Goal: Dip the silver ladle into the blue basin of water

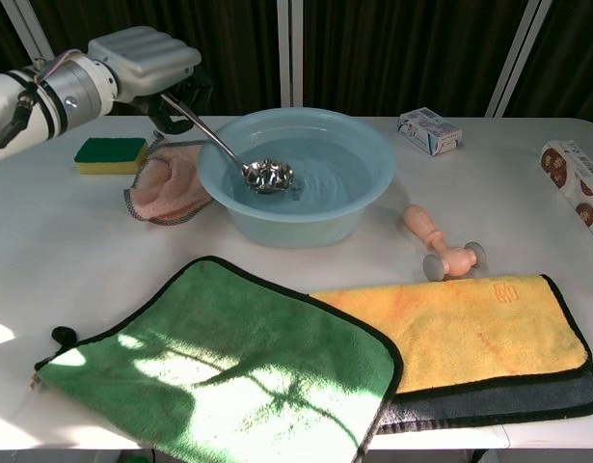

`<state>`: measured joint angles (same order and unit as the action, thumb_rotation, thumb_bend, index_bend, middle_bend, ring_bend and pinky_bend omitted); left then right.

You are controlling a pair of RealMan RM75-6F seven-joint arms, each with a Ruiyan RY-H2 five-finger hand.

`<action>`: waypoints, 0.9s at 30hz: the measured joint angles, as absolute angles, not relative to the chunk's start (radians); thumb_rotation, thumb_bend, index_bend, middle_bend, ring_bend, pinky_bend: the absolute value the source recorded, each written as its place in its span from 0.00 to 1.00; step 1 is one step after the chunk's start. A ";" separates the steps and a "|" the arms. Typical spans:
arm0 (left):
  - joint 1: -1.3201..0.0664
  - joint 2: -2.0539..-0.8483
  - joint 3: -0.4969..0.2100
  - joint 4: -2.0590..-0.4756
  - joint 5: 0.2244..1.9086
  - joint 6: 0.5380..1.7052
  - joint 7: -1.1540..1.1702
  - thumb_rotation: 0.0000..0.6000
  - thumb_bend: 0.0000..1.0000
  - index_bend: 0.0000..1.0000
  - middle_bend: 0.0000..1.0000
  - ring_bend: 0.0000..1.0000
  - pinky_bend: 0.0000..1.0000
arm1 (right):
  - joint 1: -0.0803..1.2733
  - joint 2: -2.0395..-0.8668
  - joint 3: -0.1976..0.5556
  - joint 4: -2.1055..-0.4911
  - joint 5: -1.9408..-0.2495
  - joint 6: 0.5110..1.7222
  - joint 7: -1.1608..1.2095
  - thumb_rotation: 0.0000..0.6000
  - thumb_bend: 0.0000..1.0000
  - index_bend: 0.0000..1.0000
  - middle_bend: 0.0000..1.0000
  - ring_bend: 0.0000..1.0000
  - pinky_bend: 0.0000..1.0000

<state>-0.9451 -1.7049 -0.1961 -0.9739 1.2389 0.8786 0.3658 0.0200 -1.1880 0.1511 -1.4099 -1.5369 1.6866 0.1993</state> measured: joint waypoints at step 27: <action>-0.950 -1.641 -0.272 -1.129 1.090 0.750 0.220 1.00 0.34 0.80 0.59 0.58 0.83 | 0.020 -1.191 0.149 -1.403 -1.527 1.682 0.201 1.00 0.26 0.00 0.00 0.00 0.00</action>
<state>-0.9501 -1.6408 -0.2722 -1.1292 1.0902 0.7496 0.2198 0.0200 -1.1909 0.1490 -1.4028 -1.5272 1.6821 0.2005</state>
